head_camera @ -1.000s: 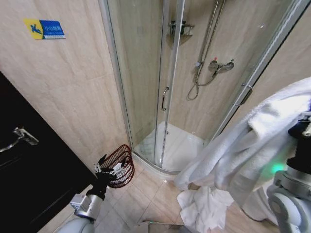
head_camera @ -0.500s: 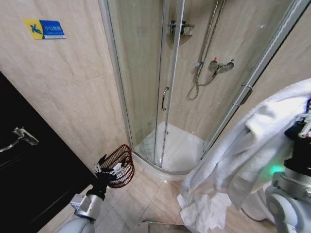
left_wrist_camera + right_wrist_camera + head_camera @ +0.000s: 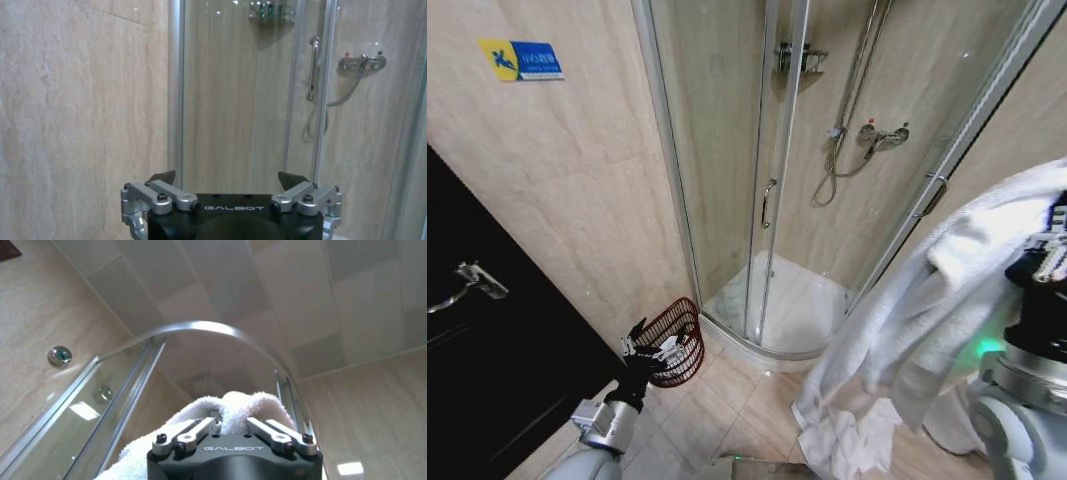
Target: Discard the used towel into the hamper.
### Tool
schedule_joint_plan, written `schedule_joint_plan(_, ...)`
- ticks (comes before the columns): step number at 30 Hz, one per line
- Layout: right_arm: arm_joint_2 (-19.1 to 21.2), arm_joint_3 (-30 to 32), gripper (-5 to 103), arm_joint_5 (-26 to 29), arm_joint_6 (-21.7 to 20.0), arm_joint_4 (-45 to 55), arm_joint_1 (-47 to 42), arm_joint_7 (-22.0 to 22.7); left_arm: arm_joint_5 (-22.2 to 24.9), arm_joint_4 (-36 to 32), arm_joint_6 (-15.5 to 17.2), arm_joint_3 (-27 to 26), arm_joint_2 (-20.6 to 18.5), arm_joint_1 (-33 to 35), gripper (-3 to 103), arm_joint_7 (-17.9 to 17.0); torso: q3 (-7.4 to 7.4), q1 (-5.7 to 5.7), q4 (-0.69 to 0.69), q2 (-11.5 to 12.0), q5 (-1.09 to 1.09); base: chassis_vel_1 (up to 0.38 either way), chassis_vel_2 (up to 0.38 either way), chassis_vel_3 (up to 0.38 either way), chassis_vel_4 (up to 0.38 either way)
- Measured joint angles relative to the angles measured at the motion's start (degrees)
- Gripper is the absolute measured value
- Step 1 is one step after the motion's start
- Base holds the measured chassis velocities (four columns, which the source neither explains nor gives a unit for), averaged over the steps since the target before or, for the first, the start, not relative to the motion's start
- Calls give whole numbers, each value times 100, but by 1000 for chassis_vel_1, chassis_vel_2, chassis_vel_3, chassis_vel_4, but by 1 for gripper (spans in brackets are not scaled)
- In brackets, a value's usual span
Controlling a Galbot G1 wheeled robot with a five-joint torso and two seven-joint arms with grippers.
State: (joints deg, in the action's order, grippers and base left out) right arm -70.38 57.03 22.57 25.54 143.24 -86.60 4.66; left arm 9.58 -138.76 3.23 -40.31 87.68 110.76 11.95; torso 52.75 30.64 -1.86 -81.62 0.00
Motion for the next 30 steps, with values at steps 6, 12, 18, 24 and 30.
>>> schedule_joint_plan(6, 3, -4, 5, 12, 38, 0, 28, -5, 0, 0, 0, 0, 0, 0, 100, 0, 0, 0, 0, 0, 0, 0, 0, 0, 0)
schedule_joint_plan(12, 61, 161, 5, 116, 71, 0, 29, -5, 0, 0, 0, 0, 0, 0, 100, 0, 0, 0, 1, 0, -1, 28, 20, 24, 21)
schedule_joint_plan(18, 34, 273, 5, 121, 9, 0, 8, 24, 0, 0, 0, 0, 0, 0, 100, 0, 0, 0, 0, 0, 0, 61, 68, 55, 74)
schedule_joint_plan(24, 41, 293, 5, 107, -15, 0, 10, 34, 0, 0, 0, 0, 0, 0, 100, 0, 0, 0, 0, 0, 0, 90, 90, 88, 78)
schedule_joint_plan(30, 41, 275, 5, 101, -15, 0, 12, 26, 0, 0, 0, 0, 0, 0, 100, 0, 0, 1, 0, 0, 0, 114, 111, 104, 113)
